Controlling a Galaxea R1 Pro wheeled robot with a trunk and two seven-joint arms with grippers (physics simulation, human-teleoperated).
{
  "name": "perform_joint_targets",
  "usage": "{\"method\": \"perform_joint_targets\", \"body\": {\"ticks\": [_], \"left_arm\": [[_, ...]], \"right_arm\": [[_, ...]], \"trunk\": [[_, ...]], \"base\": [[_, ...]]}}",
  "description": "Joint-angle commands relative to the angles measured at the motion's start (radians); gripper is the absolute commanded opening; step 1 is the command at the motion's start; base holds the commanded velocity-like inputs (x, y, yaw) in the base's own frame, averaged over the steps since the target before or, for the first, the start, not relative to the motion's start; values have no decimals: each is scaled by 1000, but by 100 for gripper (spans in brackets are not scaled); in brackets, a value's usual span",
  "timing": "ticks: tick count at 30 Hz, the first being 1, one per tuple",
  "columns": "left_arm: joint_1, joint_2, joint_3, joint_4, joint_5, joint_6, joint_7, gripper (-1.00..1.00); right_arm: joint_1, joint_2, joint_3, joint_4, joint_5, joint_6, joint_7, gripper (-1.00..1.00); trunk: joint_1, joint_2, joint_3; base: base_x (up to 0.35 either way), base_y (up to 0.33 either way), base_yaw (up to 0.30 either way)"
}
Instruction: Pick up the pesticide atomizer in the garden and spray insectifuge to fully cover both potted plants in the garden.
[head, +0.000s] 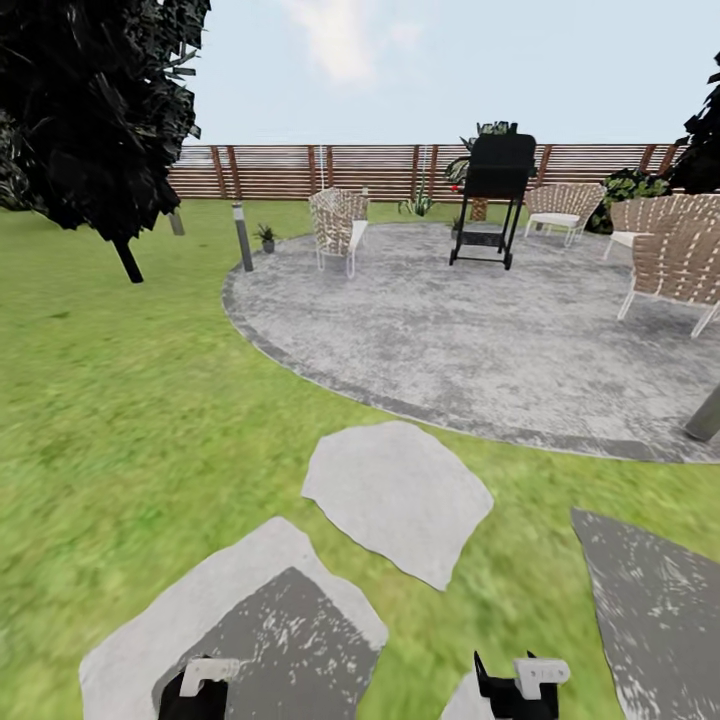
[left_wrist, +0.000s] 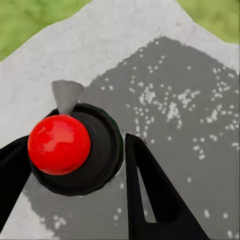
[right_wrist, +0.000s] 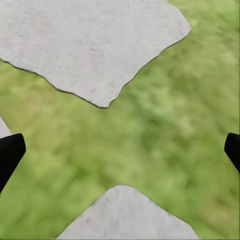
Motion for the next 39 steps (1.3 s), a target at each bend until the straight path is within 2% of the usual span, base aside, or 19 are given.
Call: {"method": "perform_joint_targets", "body": {"ticks": [1, 39], "left_arm": [[-1, 0, 0, 1, -2, -3, 2, -100], [-1, 1, 1, 1, -2, -3, 2, -100]], "right_arm": [[0, 0, 0, 1, 0, -3, 0, 100], [0, 0, 0, 1, 0, -3, 0, 100]], "trunk": [[0, 0, -1], [0, 0, -1]], "base": [[338, 0, 0], [338, 0, 0]]}}
